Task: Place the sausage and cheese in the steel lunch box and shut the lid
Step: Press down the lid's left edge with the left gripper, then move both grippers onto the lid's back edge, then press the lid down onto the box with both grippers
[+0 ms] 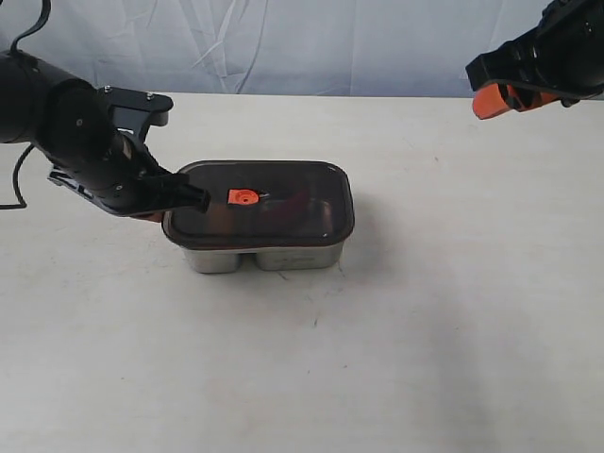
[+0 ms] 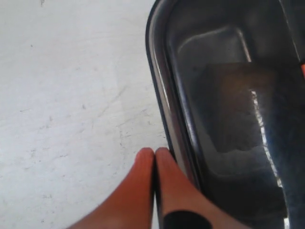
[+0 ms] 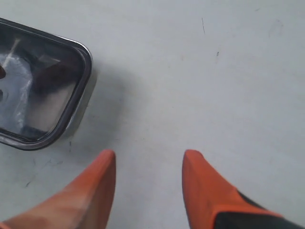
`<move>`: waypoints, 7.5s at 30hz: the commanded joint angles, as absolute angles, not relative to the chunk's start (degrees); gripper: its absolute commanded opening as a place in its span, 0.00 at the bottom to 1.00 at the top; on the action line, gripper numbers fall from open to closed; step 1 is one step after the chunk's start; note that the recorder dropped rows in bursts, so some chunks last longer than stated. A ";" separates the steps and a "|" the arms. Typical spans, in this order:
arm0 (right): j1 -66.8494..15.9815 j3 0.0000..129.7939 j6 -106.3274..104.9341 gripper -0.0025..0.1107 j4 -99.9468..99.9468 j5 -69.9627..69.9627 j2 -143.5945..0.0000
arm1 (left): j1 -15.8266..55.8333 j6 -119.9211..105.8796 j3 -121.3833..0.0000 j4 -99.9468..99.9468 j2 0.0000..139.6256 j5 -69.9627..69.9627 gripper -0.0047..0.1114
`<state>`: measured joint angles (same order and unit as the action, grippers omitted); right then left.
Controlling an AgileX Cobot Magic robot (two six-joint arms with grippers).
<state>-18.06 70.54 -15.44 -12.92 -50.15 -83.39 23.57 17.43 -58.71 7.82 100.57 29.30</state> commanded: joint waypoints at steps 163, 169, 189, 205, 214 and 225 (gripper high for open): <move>-30.71 70.64 -19.57 0.02 -29.49 -34.14 -110.18 | 26.77 17.81 -59.06 10.53 103.66 13.39 0.04; -30.71 70.64 -19.57 0.02 -29.49 -34.39 -110.18 | 26.91 17.81 -60.57 10.50 103.66 13.01 0.04; -30.71 70.64 -19.57 0.02 -29.93 -35.32 -112.20 | 26.96 17.81 -60.57 9.96 108.76 14.82 0.04; -30.71 70.54 -19.57 0.02 -30.51 -36.72 -114.59 | 26.96 17.37 -60.57 8.16 110.21 16.28 0.04; -30.81 70.54 -19.32 0.02 -30.51 -36.71 -114.59 | 26.96 9.19 -60.57 -1.12 112.43 17.15 0.04; -30.81 70.54 -19.32 0.02 -30.51 -37.19 -114.59 | 26.96 5.35 -60.57 -5.91 113.32 24.07 0.04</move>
